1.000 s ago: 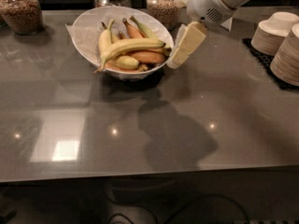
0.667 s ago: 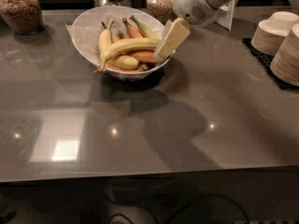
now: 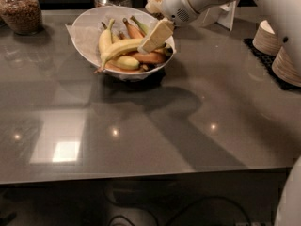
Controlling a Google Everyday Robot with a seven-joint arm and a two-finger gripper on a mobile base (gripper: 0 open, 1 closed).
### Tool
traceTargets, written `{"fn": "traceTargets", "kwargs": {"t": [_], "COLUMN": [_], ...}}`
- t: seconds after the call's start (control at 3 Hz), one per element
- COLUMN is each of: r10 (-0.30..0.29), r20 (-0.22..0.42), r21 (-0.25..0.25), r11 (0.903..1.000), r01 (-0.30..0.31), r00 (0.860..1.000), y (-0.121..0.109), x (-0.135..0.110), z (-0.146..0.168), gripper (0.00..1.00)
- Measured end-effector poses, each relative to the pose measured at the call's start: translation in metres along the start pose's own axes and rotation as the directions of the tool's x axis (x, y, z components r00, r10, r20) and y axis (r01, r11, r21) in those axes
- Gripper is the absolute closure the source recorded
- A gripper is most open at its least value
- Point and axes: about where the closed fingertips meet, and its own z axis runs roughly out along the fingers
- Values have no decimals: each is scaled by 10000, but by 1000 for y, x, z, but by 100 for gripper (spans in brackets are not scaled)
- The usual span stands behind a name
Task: Pick banana from white bowl
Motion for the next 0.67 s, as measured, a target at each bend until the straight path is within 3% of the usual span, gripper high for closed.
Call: {"fn": "traceTargets", "kwargs": {"t": [0.67], "r10": [220], "r20": [234], "r21": [-224], "r11": [9995], "r01": [-214], "r00": [9995], "y": [-4], "x": [-1], "z": [17], "gripper": [27]}}
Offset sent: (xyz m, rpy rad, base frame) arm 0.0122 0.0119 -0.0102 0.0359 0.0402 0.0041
